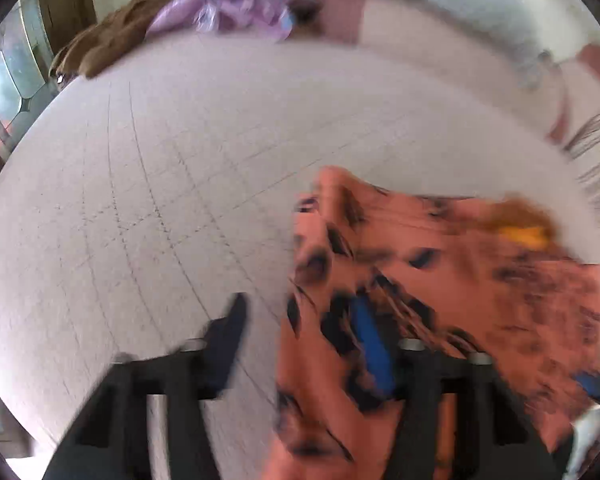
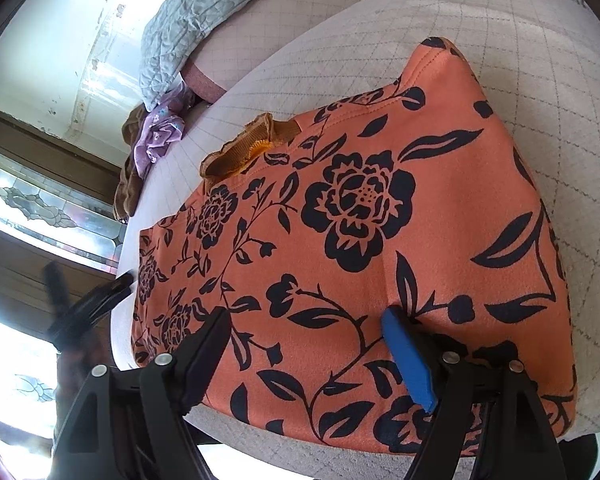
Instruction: Fold small clothes
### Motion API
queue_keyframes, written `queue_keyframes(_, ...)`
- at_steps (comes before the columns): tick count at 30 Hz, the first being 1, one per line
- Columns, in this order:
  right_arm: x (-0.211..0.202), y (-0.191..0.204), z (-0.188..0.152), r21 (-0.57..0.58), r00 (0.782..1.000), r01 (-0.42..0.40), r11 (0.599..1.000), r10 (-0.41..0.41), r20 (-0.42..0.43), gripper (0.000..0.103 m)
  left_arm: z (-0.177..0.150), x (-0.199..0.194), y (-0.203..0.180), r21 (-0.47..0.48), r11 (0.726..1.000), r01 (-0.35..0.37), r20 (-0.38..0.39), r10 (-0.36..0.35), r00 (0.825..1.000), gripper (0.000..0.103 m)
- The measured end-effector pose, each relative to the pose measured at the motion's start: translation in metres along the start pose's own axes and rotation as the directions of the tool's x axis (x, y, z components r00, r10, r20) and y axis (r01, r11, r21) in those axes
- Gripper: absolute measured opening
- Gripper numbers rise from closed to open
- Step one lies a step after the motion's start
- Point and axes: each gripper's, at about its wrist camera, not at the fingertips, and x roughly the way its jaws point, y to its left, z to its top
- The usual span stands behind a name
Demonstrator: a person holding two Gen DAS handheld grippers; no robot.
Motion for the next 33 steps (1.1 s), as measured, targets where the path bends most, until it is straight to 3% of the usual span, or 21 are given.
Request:
queue_keyframes(2,0.000,-0.002,0.001,0.008,1.000,-0.011,1.000,0.011,-0.005,0.081,0.011,0.008,0.011,-0.064,0.998,0.027,0.014,-0.027,1.000,0.033)
queue_keyframes(5,0.000,-0.002,0.004,0.015,1.000,-0.013,1.000,0.014,-0.022,0.081,0.020,-0.002,0.012,-0.089,0.996,0.016,0.039,-0.013,0.999,0.030)
queue_keyframes(9,-0.006,0.013,0.018,-0.033,0.999,0.033,0.999,-0.034,-0.022,0.081,0.018,-0.022,0.004,-0.026,0.997,0.071,0.103,-0.068,0.992,0.033)
queue_keyframes(12,-0.009,0.018,0.048,-0.050,1.000,0.005,0.999,-0.004,0.013,0.081,0.022,0.002,-0.008,0.040,0.999,0.001,0.062,-0.004,0.998,0.035)
queue_keyframes(13,-0.007,0.014,0.063,-0.028,0.999,-0.027,0.999,0.027,0.025,0.081,0.024,0.016,-0.007,0.022,1.000,-0.004,0.025,0.003,1.000,0.038)
queue_keyframes(15,0.000,-0.005,0.097,0.038,0.995,-0.071,0.997,0.068,0.077,0.081,0.029,0.025,-0.005,-0.014,1.000,0.022,0.038,-0.021,0.999,0.038)
queue_keyframes(18,0.021,-0.051,0.135,0.216,0.998,-0.017,0.976,0.003,0.063,0.083,0.031,0.009,-0.008,-0.003,1.000,-0.006,0.048,0.006,0.999,0.038)
queue_keyframes(20,0.022,-0.070,0.145,0.288,0.996,-0.070,0.955,0.049,0.080,0.083,0.026,-0.015,-0.004,0.004,1.000,-0.030,0.087,0.029,0.996,0.040)
queue_keyframes(21,0.015,-0.069,0.144,0.299,0.993,-0.076,0.951,0.045,0.108,0.083,0.023,-0.024,-0.003,0.007,0.999,-0.045,0.104,0.044,0.994,0.043)
queue_keyframes(23,-0.004,-0.050,0.132,0.227,0.986,-0.026,0.974,-0.013,0.168,0.085,0.005,-0.046,-0.003,0.016,0.997,-0.079,0.128,0.076,0.989,0.064)
queue_keyframes(25,-0.019,-0.026,0.109,0.121,0.983,0.005,0.993,-0.027,0.182,0.086,-0.013,-0.060,-0.002,0.030,0.996,-0.085,0.150,0.079,0.985,0.065)
queue_keyframes(27,-0.028,-0.007,0.077,0.045,0.990,-0.007,0.999,0.000,0.141,0.086,-0.030,-0.071,-0.013,0.052,0.995,-0.088,0.174,0.078,0.982,0.065)
queue_keyframes(29,-0.033,0.004,0.051,-0.003,0.995,-0.015,1.000,0.015,0.098,0.086,-0.040,-0.083,-0.017,0.061,0.995,-0.079,0.186,0.066,0.980,0.066)
queue_keyframes(33,-0.030,0.003,0.006,-0.043,0.999,0.040,0.998,-0.039,0.036,0.087,-0.056,-0.095,-0.035,0.088,0.994,-0.067,0.199,0.049,0.979,0.066)
